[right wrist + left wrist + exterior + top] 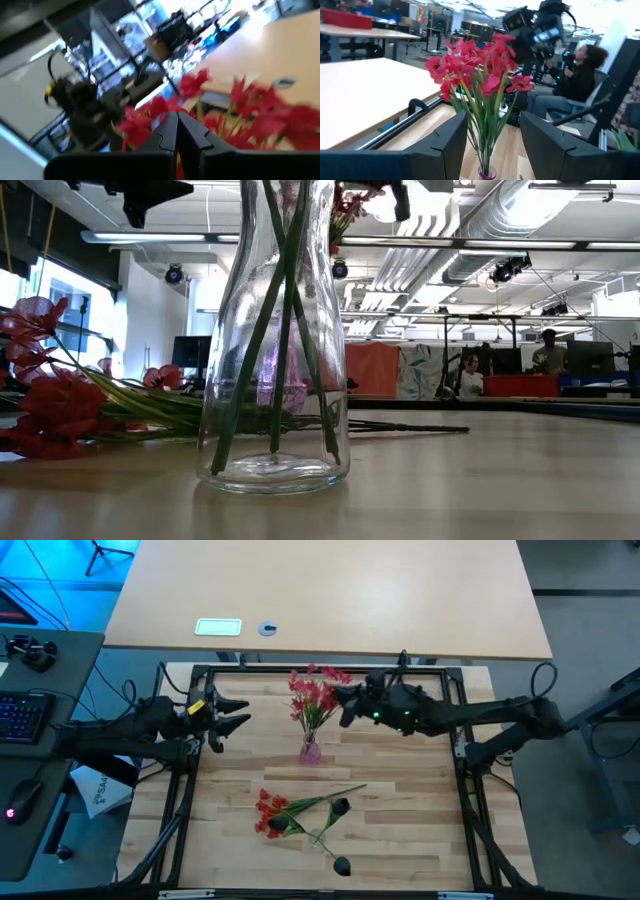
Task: Sort flowers into vase by color
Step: Put the top red flowers into the pink vase, then put the red flowers into the pink vase
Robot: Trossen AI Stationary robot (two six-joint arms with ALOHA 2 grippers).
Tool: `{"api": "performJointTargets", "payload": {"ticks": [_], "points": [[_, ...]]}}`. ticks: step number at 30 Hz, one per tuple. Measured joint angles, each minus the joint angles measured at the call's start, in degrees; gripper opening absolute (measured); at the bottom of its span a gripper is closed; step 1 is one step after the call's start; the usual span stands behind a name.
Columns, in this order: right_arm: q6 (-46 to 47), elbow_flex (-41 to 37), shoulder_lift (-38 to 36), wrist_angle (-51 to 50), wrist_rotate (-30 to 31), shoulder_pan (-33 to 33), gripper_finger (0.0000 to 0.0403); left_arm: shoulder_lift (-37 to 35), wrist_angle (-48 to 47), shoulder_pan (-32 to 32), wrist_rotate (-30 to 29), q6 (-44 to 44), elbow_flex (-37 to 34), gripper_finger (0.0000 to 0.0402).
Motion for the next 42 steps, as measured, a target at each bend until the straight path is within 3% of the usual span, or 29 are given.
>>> {"api": "performJointTargets", "payload": {"ticks": [4, 8, 19, 24, 27, 31, 35, 39, 42], "points": [[1.6, 0.0, 3.5, -0.3, -5.5, 0.4, 0.0000, 0.0, 0.0, 0.0, -3.1, -2.0, 0.0, 0.0169], [-2.1, 0.0, 3.3, 0.6, -7.0, 0.9, 0.0000, 0.0, 0.0, 0.0, -4.9, -5.1, 0.0, 0.0169], [-15.4, 0.0, -12.8, 1.1, -8.5, 0.5, 0.0000, 0.0, 0.0, 0.0, -4.8, -9.7, 0.0, 0.0169], [-9.9, 0.1, -16.4, -4.4, -19.2, 1.1, 0.0000, 0.0, -0.1, 0.0, -4.8, -9.7, 0.0, 0.0169], [-2.6, 0.0, -15.5, -12.4, -21.6, 3.3, 0.0004, 0.3, -0.1, 0.0, -4.9, -9.8, 0.0, 0.0169], [5.0, 0.0, -12.4, -22.4, -22.6, 8.4, 0.0045, 0.7, -0.1, 0.0, -4.9, -11.0, 0.0, 0.0169], [9.1, 0.0, -8.3, -34.8, -29.4, 15.1, 0.0117, 1.4, -0.1, 0.0, -4.9, -13.7, 0.0, 0.0169], [6.1, -0.1, -2.2, -46.1, -34.1, 20.3, 0.0186, 2.5, -0.1, 0.0, -4.8, -15.8, 0.0, 0.0169], [0.9, -2.2, 3.3, -47.3, -37.8, 21.9, 0.0216, 3.3, -0.1, 0.0, -4.8, -16.9, 0.0, 0.0169]]}}
